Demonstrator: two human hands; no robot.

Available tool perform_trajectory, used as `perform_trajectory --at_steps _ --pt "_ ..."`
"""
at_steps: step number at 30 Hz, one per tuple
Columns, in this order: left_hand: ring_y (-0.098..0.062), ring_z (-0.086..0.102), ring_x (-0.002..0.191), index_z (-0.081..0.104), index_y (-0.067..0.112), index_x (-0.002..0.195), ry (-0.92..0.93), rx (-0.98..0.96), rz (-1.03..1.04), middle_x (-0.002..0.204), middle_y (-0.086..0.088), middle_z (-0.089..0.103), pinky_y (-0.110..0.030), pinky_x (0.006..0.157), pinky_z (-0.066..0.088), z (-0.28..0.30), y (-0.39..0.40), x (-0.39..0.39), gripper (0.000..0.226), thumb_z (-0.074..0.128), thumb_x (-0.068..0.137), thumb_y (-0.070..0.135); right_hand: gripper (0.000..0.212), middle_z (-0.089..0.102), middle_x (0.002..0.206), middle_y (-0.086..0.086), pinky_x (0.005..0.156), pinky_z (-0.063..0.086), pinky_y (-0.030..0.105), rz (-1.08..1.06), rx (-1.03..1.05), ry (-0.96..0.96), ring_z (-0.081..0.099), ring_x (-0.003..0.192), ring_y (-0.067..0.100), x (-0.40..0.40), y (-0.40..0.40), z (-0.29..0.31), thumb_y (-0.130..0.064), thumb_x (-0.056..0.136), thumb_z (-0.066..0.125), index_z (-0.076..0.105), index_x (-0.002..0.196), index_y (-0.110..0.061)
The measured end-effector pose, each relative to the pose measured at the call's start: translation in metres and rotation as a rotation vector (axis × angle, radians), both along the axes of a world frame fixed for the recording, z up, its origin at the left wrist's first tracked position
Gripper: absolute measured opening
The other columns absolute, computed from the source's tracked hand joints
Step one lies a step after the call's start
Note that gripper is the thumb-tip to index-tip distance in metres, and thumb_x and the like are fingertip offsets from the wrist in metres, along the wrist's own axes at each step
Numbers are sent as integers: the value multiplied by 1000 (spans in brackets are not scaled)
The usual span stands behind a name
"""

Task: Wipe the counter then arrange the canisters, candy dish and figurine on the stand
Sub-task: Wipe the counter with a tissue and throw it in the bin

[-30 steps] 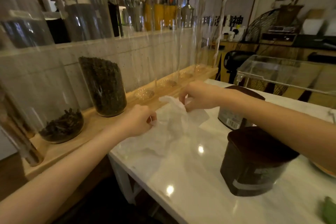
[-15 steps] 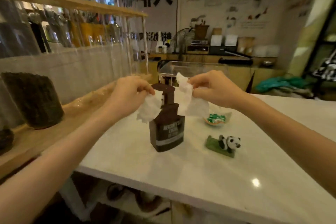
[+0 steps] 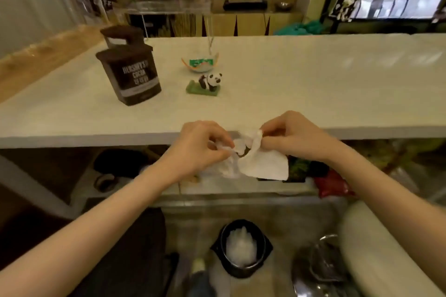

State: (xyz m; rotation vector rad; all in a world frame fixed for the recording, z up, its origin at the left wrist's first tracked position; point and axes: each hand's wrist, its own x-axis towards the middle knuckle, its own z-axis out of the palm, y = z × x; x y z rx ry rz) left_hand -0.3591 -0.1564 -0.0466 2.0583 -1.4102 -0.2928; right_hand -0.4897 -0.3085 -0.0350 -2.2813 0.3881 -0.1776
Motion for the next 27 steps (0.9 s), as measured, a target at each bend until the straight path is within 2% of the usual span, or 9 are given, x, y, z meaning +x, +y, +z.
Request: perform_trajectory --at_steps 3,6,8,10,15,17,23,25,27 --pt "-6 61 79 72 21 88 43 92 -28 90 4 69 -11 67 46 -46 -6 -15 11 67 78 22 25 59 56 -5 54 37 24 -18 28 114 47 53 7 -19 -1 -48 -14 78 62 68 60 -29" --pt "-6 56 71 70 17 88 101 171 3 86 4 65 -14 62 40 -100 -14 -18 10 64 80 19 17 67 79 6 60 41 23 -115 36 193 59 70 13 -26 -10 -111 -15 79 62 70 94 -15" --pt "-10 57 81 69 14 89 153 220 41 88 4 64 -17 67 36 -142 -15 -17 11 61 82 14 24 66 82 1 57 40 16 -184 90 222 57 69 4 -31 -13 -157 -17 80 63 69 103 -15" --pt "-17 61 91 70 10 88 210 259 81 93 -3 69 -19 69 36 -187 -16 -14 13 59 81 7 15 64 70 -5 57 39 19 -247 172 226 53 61 -1 -34 -17 -203 -14 80 63 72 92 -15" --pt "-25 65 97 72 3 96 306 334 218 106 -15 71 -13 73 38 -313 -22 -14 21 54 84 1 24 68 105 15 82 44 31 -471 294 339 61 98 24 -39 -17 -336 -9 87 55 68 107 -6" --pt "-26 63 104 68 2 105 343 407 200 116 -16 67 -11 76 36 -367 -28 -14 24 53 86 4 25 68 108 19 83 45 34 -520 312 384 61 100 31 -39 -13 -392 -10 89 52 66 110 -4" --pt "-29 47 123 52 -3 124 471 618 80 134 -18 51 -20 89 35 -524 -42 -20 41 56 84 6 34 60 107 8 73 43 8 -619 523 497 55 98 23 -32 -9 -542 -4 88 48 55 121 -4" --pt "-31 47 121 50 -6 124 498 638 97 133 -21 50 -15 82 32 -567 -47 -22 41 56 85 6 43 57 124 14 92 43 25 -625 518 570 54 113 31 -30 -10 -589 -11 88 49 46 131 -10" --pt "-32 47 121 47 -7 125 554 642 116 136 -21 46 -11 80 28 -605 -55 -23 41 53 87 7 50 51 133 12 94 41 31 -570 466 642 50 119 32 -28 -9 -630 -16 90 48 37 138 -16"
